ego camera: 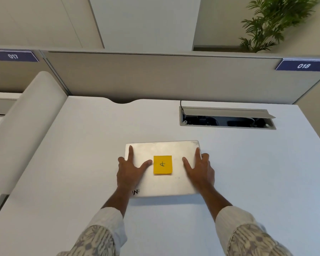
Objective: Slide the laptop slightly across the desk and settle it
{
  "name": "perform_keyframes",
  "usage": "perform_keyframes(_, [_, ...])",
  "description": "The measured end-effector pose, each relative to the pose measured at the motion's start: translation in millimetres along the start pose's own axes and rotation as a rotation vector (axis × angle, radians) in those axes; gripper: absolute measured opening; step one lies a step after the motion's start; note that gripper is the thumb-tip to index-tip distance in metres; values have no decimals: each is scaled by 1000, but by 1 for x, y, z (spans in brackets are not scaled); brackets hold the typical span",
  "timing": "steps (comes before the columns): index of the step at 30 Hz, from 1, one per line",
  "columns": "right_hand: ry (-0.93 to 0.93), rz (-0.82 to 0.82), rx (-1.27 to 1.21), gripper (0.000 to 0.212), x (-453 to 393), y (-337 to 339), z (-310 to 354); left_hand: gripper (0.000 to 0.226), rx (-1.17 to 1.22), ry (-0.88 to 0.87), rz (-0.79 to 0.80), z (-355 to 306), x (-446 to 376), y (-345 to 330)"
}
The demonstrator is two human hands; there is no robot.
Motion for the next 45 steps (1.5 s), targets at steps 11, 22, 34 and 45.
perform_keyframes(11, [-6,35,-5,81,1,-15,-16,116,-78,-29,39,11,-4,-19])
perform_keyframes(22, [-25,36,6,79,-1,-26,-26,109,-300,-128,-22,18,-11,-34])
perform_keyframes(34, [-15,8,60,77,2,-25,-20,105,-400,-146,-50,23,-14,-37])
perform_keyframes(45, [-20,0,99,78,4,-21,-16,102,-483,-157,-56,21,-14,-35])
Point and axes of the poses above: each hand's wrist, its own x-axis away from the middle knuckle, its own y-axis out of the back of the hand, z = x × y, the point moved 4 cm from there along -x, towards the middle knuckle, and after that the axes turned 9 degrees about -y, right-handed, at the moved point
